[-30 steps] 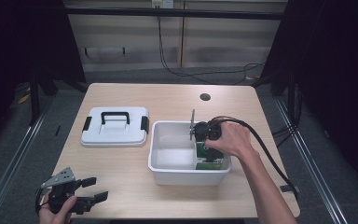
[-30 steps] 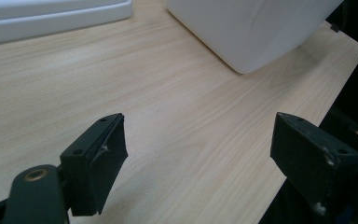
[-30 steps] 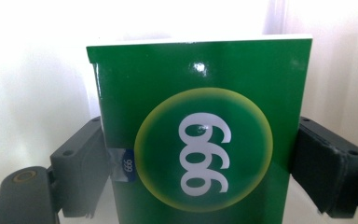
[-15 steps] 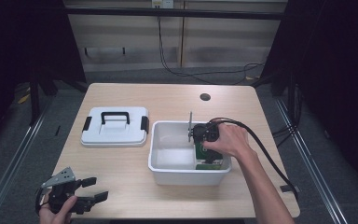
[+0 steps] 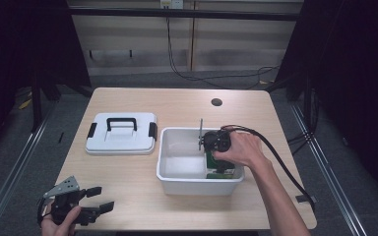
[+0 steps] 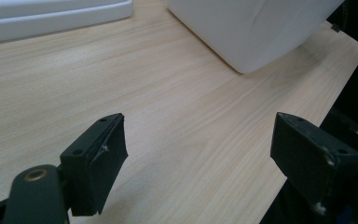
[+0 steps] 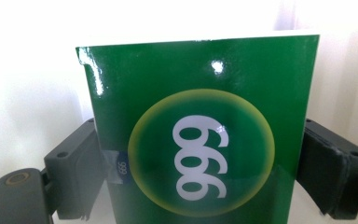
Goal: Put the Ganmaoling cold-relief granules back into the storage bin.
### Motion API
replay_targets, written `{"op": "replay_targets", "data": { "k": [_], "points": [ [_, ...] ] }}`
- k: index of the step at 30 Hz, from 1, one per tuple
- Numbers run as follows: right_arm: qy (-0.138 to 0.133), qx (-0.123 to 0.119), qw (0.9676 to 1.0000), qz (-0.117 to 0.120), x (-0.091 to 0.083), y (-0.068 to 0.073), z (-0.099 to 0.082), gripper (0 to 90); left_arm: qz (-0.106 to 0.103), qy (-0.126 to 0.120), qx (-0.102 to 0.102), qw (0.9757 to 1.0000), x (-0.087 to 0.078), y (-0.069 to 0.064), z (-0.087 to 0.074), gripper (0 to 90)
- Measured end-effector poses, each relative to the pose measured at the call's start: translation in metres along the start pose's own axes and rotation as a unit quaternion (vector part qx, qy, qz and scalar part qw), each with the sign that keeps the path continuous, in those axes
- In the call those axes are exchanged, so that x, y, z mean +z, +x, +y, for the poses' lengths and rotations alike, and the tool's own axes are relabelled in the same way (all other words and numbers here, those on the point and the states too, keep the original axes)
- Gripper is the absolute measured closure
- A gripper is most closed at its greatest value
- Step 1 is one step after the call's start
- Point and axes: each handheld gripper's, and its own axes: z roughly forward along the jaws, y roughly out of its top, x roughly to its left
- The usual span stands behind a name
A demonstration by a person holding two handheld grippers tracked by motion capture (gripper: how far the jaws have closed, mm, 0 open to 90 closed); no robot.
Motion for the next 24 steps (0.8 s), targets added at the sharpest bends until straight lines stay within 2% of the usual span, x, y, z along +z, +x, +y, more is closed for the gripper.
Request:
{"op": "replay_targets", "data": {
  "k": [13,24],
  "points": [
    [-0.008,-0.01,0.9999,0.002,-0.003,0.001,-0.001,10.0,0.002,0.001,-0.002,1.0,0.0,0.0,0.0,18.3],
    [-0.026,0.002,0.9996,-0.009,-0.014,0.004,-0.007,12.1,-0.002,-0.002,0.002,1.0,0.0,0.0,0.0,18.3]
  ]
}}
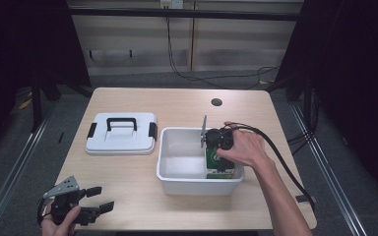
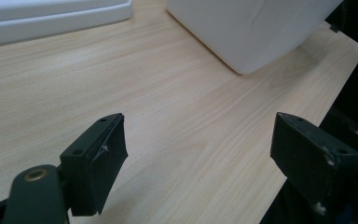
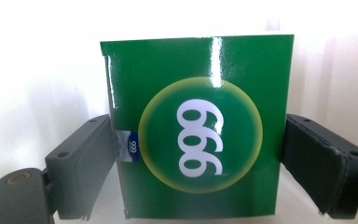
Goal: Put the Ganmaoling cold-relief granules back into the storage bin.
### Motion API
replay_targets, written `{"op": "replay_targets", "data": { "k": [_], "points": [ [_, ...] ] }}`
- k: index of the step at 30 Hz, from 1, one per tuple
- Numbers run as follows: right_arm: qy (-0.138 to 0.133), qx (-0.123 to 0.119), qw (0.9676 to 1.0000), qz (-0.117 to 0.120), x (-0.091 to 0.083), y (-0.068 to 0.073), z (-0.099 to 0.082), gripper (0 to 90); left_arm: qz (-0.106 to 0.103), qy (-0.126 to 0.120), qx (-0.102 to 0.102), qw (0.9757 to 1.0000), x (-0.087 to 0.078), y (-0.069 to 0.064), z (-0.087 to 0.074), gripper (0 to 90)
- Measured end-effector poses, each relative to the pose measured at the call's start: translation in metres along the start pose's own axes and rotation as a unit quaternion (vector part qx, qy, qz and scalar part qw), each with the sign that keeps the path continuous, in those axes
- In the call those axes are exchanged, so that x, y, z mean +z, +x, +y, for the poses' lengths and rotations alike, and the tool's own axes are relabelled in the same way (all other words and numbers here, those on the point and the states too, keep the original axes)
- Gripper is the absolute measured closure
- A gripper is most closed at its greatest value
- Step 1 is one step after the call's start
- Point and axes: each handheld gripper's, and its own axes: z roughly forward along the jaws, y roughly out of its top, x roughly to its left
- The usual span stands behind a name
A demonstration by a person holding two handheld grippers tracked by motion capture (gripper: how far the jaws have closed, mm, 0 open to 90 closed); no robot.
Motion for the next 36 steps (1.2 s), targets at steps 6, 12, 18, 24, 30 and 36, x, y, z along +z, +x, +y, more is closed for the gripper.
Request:
{"op": "replay_targets", "data": {
  "k": [6,12,18,24,30,36],
  "points": [
    [-0.013,0.003,0.9999,-0.009,-0.007,0.001,-0.003,10.6,0.003,0.001,-0.003,1.0,0.0,0.0,0.0,18.3],
    [-0.043,0.002,0.999,-0.012,-0.017,0.004,-0.008,11.4,0.004,0.001,-0.003,1.0,0.0,0.0,0.0,18.3],
    [-0.089,0.009,0.9959,-0.013,-0.029,0.005,-0.019,12.4,0.005,0.002,-0.004,1.0,0.001,0.0,0.0,18.3],
    [-0.141,0.031,0.9895,-0.012,-0.04,0.009,-0.033,13.6,0.004,0.005,-0.003,1.0,0.001,0.0,0.0,18.3],
    [-0.225,0.047,0.973,-0.023,-0.05,0.01,-0.048,13.8,0.003,0.008,-0.001,1.0,0.002,-0.001,0.0,18.3],
    [-0.333,0.078,0.9375,-0.062,-0.06,0.013,-0.067,16.0,0.004,0.001,0.001,1.0,0.0,-0.001,0.0,16.9]
  ]
}}
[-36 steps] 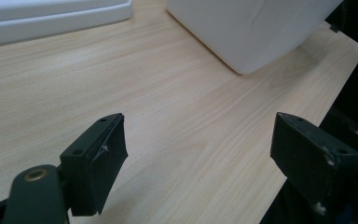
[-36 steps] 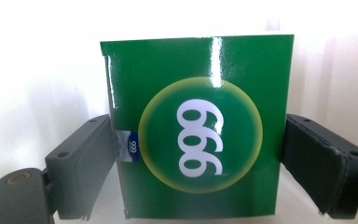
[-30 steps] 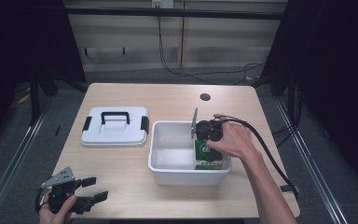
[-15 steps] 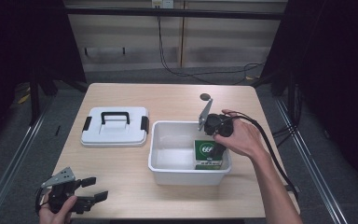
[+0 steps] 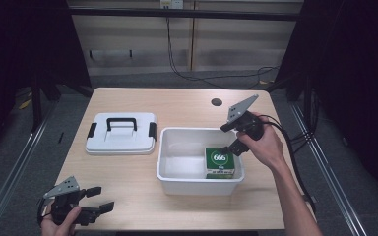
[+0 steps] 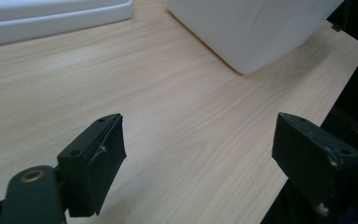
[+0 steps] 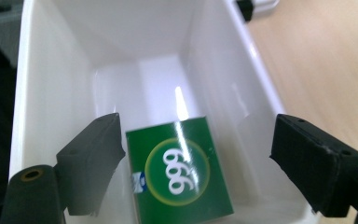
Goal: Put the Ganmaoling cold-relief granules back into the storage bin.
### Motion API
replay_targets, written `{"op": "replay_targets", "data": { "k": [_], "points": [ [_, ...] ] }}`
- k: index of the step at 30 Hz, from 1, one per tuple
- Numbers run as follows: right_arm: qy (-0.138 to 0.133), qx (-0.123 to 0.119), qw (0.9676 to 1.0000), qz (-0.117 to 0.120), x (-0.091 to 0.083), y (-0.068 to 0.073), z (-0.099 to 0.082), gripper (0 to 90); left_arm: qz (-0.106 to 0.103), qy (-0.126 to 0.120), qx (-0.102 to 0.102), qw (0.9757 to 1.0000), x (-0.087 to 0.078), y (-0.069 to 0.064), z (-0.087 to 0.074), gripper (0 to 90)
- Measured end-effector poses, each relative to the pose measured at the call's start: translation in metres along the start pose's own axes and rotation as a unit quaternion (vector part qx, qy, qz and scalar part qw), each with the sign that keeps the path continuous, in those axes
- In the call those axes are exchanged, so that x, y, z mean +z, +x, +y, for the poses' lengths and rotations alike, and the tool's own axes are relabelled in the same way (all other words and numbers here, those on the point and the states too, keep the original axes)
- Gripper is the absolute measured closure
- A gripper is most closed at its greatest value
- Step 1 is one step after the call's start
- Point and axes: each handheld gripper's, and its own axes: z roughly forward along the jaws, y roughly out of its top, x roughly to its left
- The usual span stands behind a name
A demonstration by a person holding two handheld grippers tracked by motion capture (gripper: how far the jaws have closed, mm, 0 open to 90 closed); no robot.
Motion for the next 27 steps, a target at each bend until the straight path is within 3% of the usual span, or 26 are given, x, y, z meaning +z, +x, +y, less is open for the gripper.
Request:
{"op": "replay_targets", "data": {
  "k": [2,4,7,14,19,27],
  "points": [
    [-0.029,0.005,0.9994,-0.019,-0.006,0.0,-0.004,16.0,0.0,0.001,0.002,1.0,0.0,0.0,0.0,16.9],
    [-0.052,0.013,0.9983,-0.021,-0.011,0.0,-0.008,16.0,-0.001,0.001,0.0,1.0,0.0,0.0,0.0,16.9],
    [-0.07,0.02,0.9968,-0.033,-0.017,0.002,-0.014,16.0,0.001,0.0,-0.001,1.0,0.0,0.0,0.0,16.9],
    [-0.108,0.029,0.9921,-0.056,-0.032,0.01,-0.027,16.0,0.001,0.0,-0.002,1.0,0.0,0.001,0.0,16.9],
    [-0.117,0.035,0.9894,-0.078,-0.037,0.015,-0.038,16.4,0.001,0.001,-0.002,1.0,0.0,0.0,0.0,16.9],
    [-0.152,0.06,0.9809,-0.106,-0.045,0.022,-0.066,17.4,0.002,0.003,-0.004,1.0,0.001,0.0,0.0,16.9]
  ]
}}
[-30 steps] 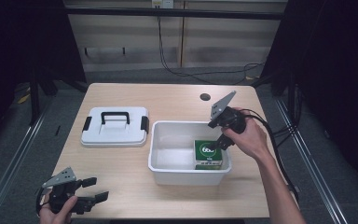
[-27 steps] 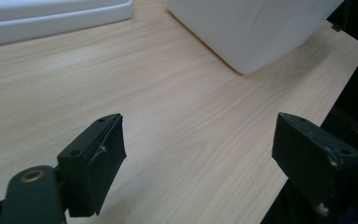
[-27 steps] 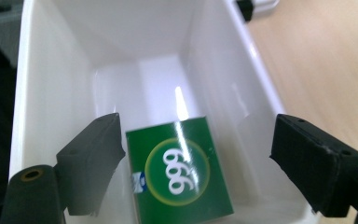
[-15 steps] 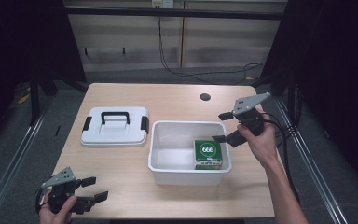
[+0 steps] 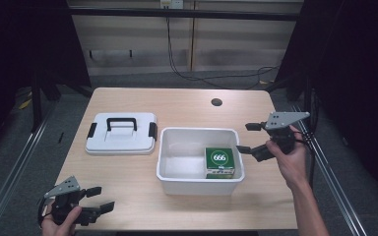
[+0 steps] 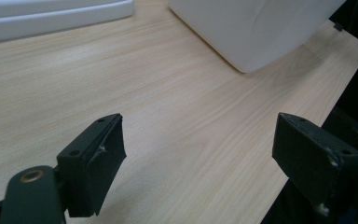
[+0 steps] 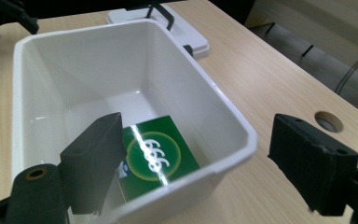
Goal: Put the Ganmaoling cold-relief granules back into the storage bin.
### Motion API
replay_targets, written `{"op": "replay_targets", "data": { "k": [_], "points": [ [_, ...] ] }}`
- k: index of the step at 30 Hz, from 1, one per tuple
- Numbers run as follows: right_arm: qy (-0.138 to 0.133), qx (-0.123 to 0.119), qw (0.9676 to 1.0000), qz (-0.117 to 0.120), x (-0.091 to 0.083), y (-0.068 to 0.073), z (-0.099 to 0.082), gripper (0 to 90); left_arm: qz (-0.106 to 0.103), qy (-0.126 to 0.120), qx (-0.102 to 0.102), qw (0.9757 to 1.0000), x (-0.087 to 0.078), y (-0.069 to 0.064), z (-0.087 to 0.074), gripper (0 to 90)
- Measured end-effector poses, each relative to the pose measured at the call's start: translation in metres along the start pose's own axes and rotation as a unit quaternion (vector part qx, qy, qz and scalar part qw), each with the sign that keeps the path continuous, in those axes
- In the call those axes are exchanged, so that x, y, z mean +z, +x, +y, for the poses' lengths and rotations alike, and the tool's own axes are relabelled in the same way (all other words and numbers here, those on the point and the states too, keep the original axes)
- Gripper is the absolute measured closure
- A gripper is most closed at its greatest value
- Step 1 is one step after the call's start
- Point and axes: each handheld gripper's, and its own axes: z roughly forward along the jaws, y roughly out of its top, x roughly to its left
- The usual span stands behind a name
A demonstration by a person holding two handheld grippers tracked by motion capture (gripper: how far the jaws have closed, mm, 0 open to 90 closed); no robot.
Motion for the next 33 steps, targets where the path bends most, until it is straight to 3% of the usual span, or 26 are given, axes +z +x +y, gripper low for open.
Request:
{"op": "replay_targets", "data": {
  "k": [3,9,14,19,24,28,29,33],
  "points": [
    [0.001,0.012,0.9998,-0.013,-0.008,-0.002,-0.009,17.4,-0.002,0.003,0.0,1.0,0.0,0.0,0.0,17.0],
    [-0.026,0.04,0.998,-0.042,-0.033,-0.002,-0.028,17.2,0.003,0.001,-0.004,1.0,0.0,0.0,0.0,17.0],
    [-0.023,0.059,0.9965,-0.055,-0.047,-0.001,-0.047,16.1,0.008,-0.002,-0.004,1.0,0.0,0.0,-0.001,17.0],
    [-0.021,0.081,0.9932,-0.081,-0.049,0.004,-0.068,15.3,0.013,-0.007,-0.011,0.9998,-0.001,0.001,-0.001,17.0],
    [0.012,0.091,0.9913,-0.095,-0.046,0.012,-0.084,15.1,0.017,-0.01,-0.015,0.9997,-0.002,0.002,-0.002,17.0],
    [-0.002,0.106,0.9876,-0.116,-0.048,0.019,-0.101,15.1,0.017,-0.008,-0.014,0.9997,-0.002,0.002,-0.002,17.0],
    [-0.002,0.117,0.9854,-0.124,-0.048,0.019,-0.108,15.0,0.016,-0.009,-0.014,0.9997,-0.002,0.002,-0.001,17.0],
    [0.005,0.137,0.9839,-0.115,-0.048,0.015,-0.127,14.1,0.014,-0.009,-0.014,0.9998,-0.002,0.002,-0.001,17.0]
  ]
}}
